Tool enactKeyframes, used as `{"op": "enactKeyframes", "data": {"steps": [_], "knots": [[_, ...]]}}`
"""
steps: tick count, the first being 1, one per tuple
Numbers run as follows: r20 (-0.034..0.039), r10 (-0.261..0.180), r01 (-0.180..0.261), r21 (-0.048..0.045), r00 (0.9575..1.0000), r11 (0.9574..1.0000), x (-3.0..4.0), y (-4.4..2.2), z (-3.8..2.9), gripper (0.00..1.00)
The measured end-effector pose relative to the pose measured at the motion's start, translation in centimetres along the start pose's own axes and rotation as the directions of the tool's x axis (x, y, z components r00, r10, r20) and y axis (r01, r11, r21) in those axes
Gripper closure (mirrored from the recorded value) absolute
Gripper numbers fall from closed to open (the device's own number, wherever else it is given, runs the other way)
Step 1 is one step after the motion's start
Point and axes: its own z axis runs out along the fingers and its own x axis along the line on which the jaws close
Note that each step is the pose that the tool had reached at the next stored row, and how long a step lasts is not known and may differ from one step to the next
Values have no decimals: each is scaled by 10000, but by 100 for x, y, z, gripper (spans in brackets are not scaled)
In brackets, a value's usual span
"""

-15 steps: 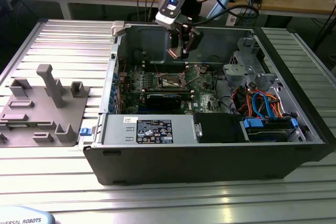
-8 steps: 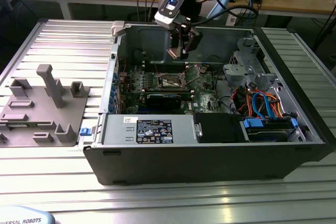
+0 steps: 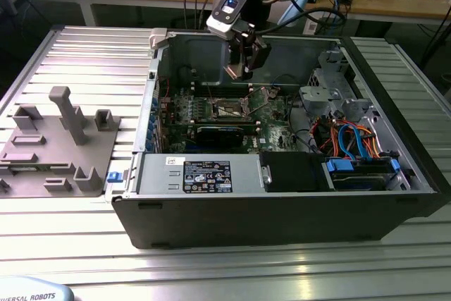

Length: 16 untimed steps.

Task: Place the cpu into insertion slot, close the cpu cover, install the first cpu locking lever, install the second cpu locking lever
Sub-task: 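Place the cpu into insertion slot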

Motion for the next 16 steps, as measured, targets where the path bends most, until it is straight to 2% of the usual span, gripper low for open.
{"op": "enactKeyframes", "data": {"steps": [16], "knots": [[0,182,-182,-4,9998,9998,0,0,4,45]]}}
